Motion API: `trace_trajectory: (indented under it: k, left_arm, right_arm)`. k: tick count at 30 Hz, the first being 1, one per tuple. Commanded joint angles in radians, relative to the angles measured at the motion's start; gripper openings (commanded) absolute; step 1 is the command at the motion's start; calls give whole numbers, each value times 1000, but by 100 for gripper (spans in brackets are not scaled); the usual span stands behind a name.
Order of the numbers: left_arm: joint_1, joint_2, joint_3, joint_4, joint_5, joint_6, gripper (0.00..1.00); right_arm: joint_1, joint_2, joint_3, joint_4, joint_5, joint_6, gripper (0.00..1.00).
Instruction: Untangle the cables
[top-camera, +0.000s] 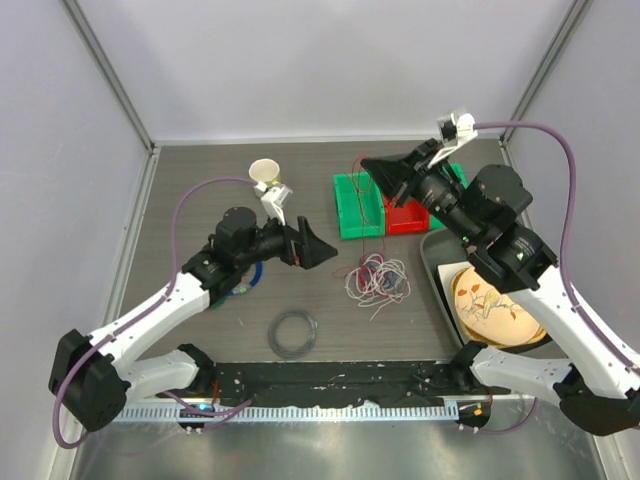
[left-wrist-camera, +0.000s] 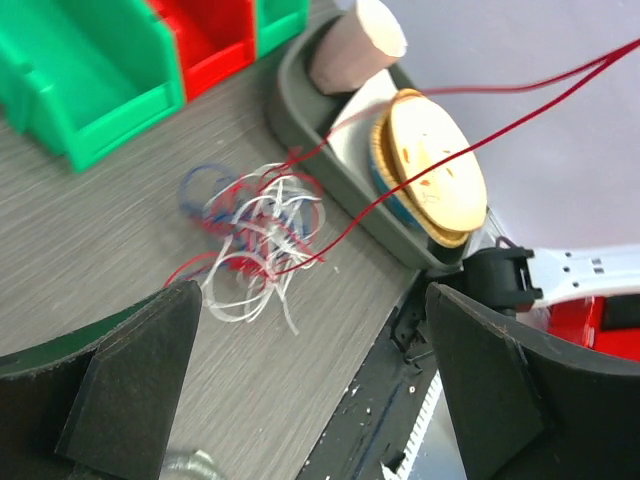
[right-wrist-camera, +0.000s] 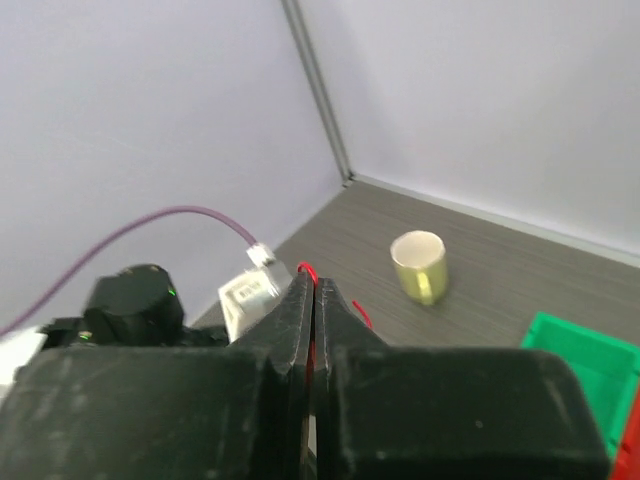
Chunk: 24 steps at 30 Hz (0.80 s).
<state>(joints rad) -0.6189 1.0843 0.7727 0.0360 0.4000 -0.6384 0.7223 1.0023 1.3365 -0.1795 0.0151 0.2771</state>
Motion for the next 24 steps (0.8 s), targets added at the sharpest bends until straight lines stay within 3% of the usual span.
trace_trajectory:
  k: [1, 9, 15, 17, 20, 24]
  left_arm:
    - [-57, 42, 48, 198, 37, 40, 100]
    - [-113, 103, 66, 289, 7, 74, 100]
    - [-125, 181, 92, 228, -131, 117, 100]
    - [-125, 216, 92, 179, -168, 137, 94]
    - [-127, 247, 36, 148, -211, 117, 83]
    - [-127, 232, -154, 140, -300, 43, 83]
  right_arm:
    - [3, 50, 167, 72, -161, 50, 1]
    - [3, 162, 366, 86, -178, 103, 1]
    - [3, 202, 447, 132, -208, 169, 1]
    - [2, 208, 463, 130, -187, 175, 1]
    - [2, 208, 487, 109, -48, 159, 1]
    - [3, 214, 520, 94, 201, 84, 1]
